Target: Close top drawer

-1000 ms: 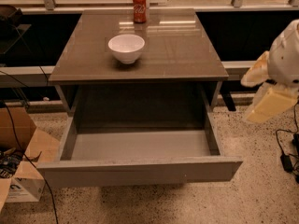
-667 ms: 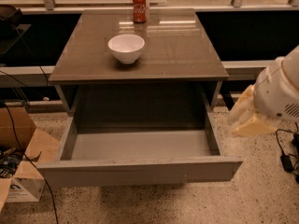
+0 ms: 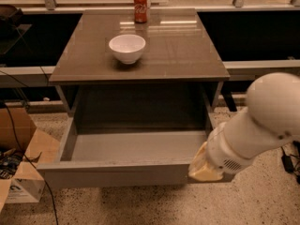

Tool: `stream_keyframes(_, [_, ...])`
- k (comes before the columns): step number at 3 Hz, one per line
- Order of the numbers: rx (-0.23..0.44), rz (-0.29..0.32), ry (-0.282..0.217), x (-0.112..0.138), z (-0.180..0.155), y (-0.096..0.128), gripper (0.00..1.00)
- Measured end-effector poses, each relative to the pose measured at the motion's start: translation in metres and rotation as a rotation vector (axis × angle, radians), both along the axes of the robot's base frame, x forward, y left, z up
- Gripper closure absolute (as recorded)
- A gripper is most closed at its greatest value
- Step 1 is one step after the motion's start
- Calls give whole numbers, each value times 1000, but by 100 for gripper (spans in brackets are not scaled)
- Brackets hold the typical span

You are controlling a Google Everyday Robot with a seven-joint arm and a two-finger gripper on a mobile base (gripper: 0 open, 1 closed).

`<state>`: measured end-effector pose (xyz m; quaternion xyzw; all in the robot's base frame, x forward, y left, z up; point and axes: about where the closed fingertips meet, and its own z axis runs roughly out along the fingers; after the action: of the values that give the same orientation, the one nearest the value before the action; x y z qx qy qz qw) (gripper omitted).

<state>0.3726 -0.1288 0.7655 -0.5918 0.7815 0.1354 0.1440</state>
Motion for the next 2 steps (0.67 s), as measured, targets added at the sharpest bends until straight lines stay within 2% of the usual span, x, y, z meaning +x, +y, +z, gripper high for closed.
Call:
stream_keyframes(1, [-6,-3,8,-5,-11,-1,100])
stream_keyframes(2, [-27,-12,24,2,-31,6,100])
